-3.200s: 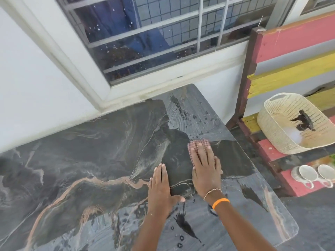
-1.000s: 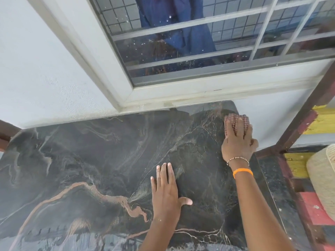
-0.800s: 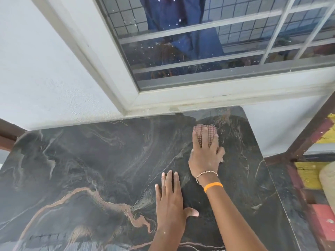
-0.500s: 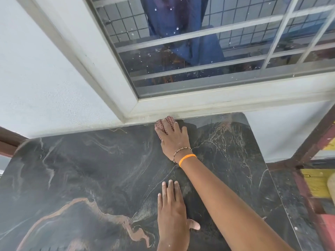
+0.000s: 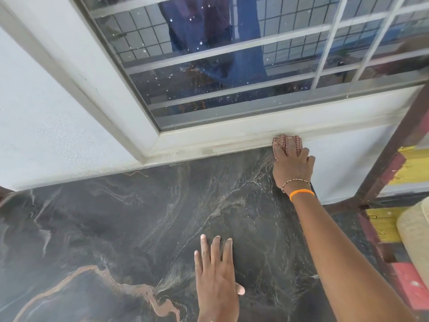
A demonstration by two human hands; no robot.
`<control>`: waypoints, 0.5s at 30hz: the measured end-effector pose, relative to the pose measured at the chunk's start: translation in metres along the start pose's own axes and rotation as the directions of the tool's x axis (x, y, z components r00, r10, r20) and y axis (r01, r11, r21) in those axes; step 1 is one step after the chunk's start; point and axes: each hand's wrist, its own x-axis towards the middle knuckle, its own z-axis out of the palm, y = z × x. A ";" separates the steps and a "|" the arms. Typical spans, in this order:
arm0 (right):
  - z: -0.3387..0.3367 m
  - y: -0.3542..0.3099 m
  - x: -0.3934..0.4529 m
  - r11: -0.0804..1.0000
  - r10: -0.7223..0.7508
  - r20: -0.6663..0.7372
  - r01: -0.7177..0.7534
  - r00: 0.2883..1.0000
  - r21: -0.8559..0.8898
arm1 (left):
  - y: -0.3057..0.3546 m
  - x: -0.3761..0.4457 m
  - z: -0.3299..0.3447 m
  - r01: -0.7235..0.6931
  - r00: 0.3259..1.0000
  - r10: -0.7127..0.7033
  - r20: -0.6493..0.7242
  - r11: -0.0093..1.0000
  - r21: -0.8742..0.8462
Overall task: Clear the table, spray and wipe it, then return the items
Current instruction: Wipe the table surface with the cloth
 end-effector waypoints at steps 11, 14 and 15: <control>-0.009 0.030 -0.078 0.987 0.138 -0.006 -0.137 0.990 0.079 | -0.005 -0.006 0.005 -0.036 0.996 0.030 -0.083 0.997 -0.073; -0.007 0.045 -0.130 0.980 0.186 0.016 -0.186 0.982 0.067 | -0.008 -0.010 0.009 -0.069 0.994 0.062 -0.090 0.994 -0.081; -0.009 0.049 -0.149 0.977 0.207 0.001 -0.207 0.978 0.059 | -0.009 -0.014 0.010 -0.098 0.990 0.090 -0.106 0.992 -0.076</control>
